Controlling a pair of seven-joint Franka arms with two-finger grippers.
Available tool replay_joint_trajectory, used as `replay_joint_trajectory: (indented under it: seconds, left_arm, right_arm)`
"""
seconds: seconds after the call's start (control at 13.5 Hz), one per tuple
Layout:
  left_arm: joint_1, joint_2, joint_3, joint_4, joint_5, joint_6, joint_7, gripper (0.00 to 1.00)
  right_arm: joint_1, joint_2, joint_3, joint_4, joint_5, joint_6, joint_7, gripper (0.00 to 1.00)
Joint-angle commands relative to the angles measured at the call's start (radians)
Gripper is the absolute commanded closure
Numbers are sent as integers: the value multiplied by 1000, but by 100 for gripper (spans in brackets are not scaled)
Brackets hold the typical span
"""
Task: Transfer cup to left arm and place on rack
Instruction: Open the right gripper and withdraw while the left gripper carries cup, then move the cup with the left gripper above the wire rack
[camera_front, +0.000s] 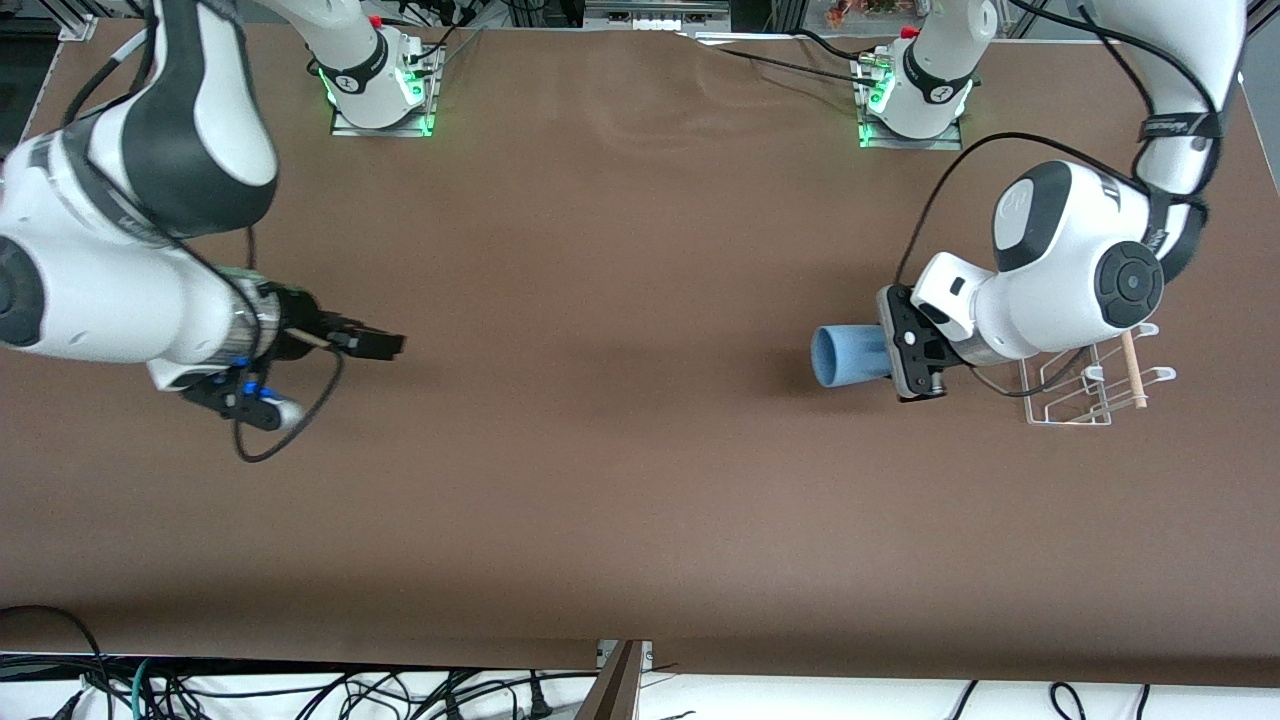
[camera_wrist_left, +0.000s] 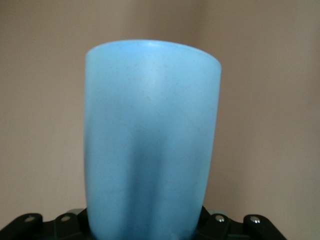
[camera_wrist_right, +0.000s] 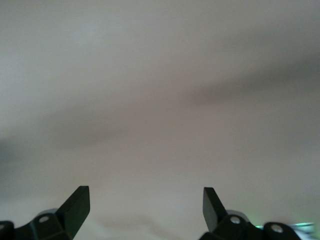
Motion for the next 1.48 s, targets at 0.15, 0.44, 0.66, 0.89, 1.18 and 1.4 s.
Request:
replay_joint_trajectory:
  seconds: [0.15,0.44,0.66,0.89,1.18,1.4]
  left_arm:
    - [-6,-14,-9,104,380,-304,-81,100]
    - [-28,-11,-23,108,637,-499,-112,100]
    - [-86,64,-21,78,862,-656,-194,100]
    - [-77,118,-14,1,985,-695,-255,100]
    - [-39,135,-11,-108,1122,-696,-384,100]
    - [-51,126,-12,-106,1124,-730,-386,100]
  right_arm:
    - [21,-107,-5,-164,-156,21,-92,1]
    - [9,-127,-14,-189,-200,30,-153,1]
    - [-29,-309,-3,-472,-234,231,-280,1]
    - [-226,-424,189,-611,-355,313,-369,1]
    - [-350,-454,287,-577,-379,304,-457,1]
    - [-307,-417,285,-508,-407,233,-424,1]
